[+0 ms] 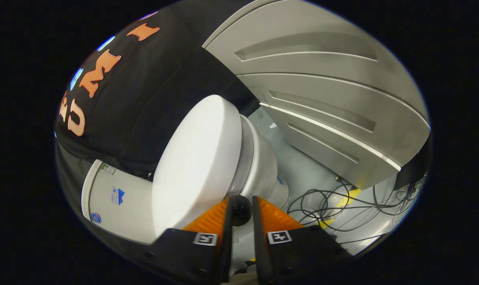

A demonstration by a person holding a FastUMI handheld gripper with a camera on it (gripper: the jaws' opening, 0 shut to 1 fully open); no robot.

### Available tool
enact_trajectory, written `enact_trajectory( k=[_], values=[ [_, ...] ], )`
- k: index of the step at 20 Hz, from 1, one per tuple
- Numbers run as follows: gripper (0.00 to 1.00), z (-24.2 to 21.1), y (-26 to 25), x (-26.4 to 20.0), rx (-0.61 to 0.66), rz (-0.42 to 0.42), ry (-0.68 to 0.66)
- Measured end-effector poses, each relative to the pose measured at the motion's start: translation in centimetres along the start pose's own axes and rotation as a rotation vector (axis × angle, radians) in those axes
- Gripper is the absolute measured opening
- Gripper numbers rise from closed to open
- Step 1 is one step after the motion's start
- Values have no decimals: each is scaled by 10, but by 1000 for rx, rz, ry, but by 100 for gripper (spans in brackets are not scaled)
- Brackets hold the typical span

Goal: Open the toilet lid.

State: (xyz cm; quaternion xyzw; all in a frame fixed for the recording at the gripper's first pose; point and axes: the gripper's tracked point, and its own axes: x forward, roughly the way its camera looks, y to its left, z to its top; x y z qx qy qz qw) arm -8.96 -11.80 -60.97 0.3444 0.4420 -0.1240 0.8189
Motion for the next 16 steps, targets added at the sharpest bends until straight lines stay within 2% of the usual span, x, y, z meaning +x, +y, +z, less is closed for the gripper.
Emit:
enact_trajectory(
  k=[1, 5, 6, 7, 8, 12, 16],
  values=[
    [29, -5, -1, 4, 1, -4, 2],
    [21, 7, 1, -6, 27, 6, -38],
    [14, 5, 1, -5, 27, 8, -50],
    [14, 6, 5, 1, 45, 13, -77],
    [8, 8, 5, -7, 44, 14, -85],
    [8, 8, 8, -8, -9, -11, -104],
    [8, 7, 9, -8, 17, -6, -101]
  ],
)
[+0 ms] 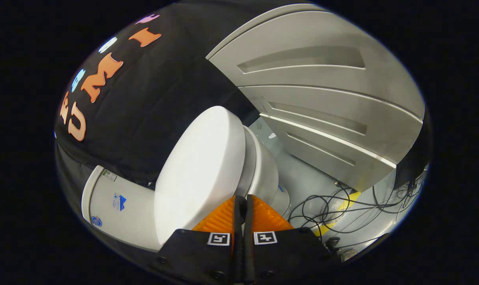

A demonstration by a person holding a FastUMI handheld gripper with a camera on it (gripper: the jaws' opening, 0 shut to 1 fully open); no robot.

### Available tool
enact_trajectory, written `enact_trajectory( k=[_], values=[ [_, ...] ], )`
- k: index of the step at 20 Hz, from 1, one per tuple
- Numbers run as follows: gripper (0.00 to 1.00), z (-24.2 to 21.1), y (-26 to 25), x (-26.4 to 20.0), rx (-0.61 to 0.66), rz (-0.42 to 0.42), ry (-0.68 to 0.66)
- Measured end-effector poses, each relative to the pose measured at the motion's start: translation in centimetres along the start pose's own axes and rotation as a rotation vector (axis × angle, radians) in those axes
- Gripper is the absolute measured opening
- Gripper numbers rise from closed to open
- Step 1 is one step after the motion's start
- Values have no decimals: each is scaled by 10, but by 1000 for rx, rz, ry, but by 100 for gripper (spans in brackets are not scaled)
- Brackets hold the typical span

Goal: Open the toilet lid.

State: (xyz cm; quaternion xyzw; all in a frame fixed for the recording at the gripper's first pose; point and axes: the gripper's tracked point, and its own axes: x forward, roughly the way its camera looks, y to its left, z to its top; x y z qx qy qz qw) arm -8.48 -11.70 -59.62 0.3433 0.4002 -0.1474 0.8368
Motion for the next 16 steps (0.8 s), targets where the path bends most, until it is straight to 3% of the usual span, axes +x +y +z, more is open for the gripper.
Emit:
enact_trajectory(
  k=[5, 9, 16],
  values=[
    [8, 5, 8, -4, -52, -37, -53],
    [8, 16, 33, -26, 41, 51, -94],
    [8, 49, 111, -67, -25, 167, -226]
  ],
)
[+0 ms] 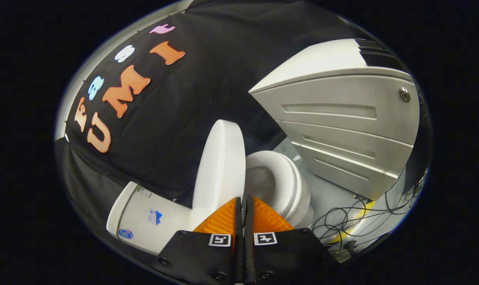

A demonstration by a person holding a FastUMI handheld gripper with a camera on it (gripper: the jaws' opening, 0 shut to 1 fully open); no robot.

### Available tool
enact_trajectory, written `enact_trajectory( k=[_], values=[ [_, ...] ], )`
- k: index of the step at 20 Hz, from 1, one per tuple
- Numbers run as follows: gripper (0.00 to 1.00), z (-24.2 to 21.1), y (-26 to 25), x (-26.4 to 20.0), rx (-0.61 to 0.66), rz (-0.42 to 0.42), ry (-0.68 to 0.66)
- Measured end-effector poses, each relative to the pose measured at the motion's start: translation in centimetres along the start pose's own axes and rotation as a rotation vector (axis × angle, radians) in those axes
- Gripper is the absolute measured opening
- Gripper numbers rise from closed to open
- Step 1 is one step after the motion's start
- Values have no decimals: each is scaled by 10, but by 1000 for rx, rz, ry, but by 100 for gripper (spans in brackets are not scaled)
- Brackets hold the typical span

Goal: Open the toilet lid.

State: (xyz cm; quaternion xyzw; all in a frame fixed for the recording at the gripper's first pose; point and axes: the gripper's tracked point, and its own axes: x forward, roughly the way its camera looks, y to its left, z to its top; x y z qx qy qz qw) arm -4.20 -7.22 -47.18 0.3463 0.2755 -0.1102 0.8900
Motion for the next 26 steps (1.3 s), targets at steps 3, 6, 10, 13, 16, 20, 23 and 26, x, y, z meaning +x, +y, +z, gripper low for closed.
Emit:
enact_trajectory(
  k=[3, 6, 10, 13, 16, 20, 23, 26],
  values=[
    [7, 10, 50, -5, -95, 38, -65],
    [7, 9, 72, -9, -246, -11, -99],
    [7, 7, 85, -16, -253, -11, -121],
    [7, 5, 106, -22, -280, 13, -139],
    [7, 1, 133, -29, -373, 19, -158],
    [7, -10, 170, -37, -473, 37, -192],
    [7, -22, 198, -42, -529, 74, -197],
    [7, -33, 224, -47, -588, 103, -208]
  ],
)
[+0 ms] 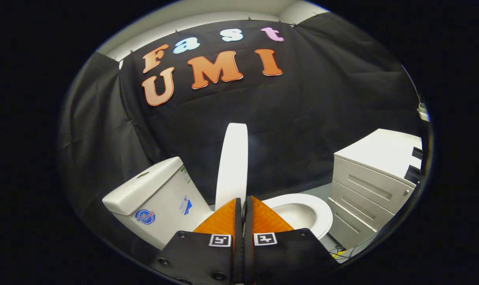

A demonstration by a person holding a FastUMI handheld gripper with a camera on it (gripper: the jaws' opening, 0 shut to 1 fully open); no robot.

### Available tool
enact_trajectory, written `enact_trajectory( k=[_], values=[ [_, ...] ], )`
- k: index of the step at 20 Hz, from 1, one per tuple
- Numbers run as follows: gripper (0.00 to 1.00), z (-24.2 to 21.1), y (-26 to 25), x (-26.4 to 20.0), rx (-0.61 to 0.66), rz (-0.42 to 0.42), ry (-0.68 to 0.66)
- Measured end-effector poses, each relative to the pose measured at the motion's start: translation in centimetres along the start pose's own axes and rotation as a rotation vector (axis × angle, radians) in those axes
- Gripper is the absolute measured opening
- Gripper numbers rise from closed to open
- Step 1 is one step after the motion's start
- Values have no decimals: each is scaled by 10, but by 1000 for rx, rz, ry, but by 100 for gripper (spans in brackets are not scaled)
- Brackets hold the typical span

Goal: Open the toilet lid.

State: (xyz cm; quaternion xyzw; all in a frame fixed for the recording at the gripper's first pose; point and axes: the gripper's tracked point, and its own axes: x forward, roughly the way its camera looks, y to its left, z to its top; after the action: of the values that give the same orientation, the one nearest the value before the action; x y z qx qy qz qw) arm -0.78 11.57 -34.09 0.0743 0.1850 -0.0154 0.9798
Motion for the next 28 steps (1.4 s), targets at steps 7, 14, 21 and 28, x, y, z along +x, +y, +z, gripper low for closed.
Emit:
enact_trajectory(
  k=[7, 14, 21, 28],
  values=[
    [7, 1, 58, -3, -67, 61, -30],
    [7, -1, 88, -5, -109, 83, -39],
    [7, -7, 119, -7, -113, 120, -38],
    [7, -13, 145, -9, -134, 156, -42]
  ],
)
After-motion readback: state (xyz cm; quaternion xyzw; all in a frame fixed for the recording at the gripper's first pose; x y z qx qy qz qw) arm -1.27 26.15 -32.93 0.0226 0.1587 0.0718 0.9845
